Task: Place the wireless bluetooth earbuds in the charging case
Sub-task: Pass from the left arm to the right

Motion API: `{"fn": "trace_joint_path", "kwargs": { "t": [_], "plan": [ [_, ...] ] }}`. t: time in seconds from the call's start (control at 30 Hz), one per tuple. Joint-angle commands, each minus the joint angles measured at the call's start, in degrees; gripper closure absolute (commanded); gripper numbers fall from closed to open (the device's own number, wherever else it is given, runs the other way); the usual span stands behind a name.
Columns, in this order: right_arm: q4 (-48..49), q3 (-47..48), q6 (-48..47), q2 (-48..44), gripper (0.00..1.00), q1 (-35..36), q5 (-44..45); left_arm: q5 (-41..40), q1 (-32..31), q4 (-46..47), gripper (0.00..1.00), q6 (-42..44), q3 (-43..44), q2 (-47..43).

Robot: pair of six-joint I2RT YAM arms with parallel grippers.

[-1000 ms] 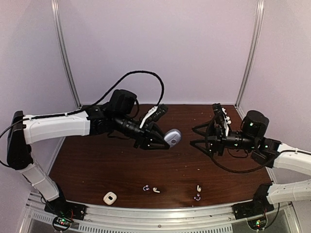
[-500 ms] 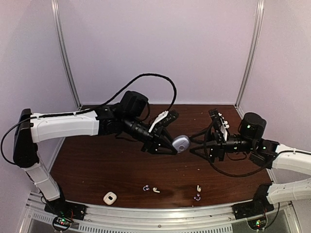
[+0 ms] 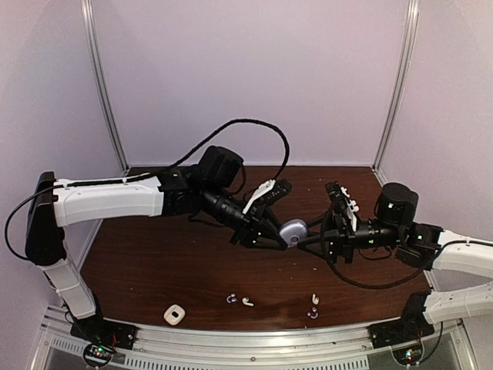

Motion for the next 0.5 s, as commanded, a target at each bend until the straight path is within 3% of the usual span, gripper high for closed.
{"fn": "trace_joint_path", "kwargs": {
  "t": [0.0,0.47],
  "plan": [
    [-0.9,1.3,-1.0,-0.1,0.53,0.9,0.8,-0.6,-0.5,1.2,1.00,1.0,2.4,0.9],
    [3.0,1.0,1.0,0.6,0.69,1.1,0.0,-1.2,-1.3,1.2,1.00,1.1,2.7,1.1]
  ]
}}
